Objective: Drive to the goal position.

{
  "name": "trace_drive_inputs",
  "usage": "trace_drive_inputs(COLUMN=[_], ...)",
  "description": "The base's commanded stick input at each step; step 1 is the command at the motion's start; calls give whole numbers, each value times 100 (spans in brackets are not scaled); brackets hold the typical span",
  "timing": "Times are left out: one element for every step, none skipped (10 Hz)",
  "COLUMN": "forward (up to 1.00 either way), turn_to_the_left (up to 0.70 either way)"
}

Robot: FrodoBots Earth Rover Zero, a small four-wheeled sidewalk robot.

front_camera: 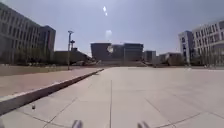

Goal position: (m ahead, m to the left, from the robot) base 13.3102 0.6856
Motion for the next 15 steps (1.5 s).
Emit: trace_drive_inputs(forward=[85, 85, 85, 85, 85, 85, 85, 85, 85, 85, 85, 85, 85, 85, 85], turn_to_the_left=[0, 0, 0, 0, 0, 0, 0, 0, 0, 0, 0, 0, 0, 0, 0])
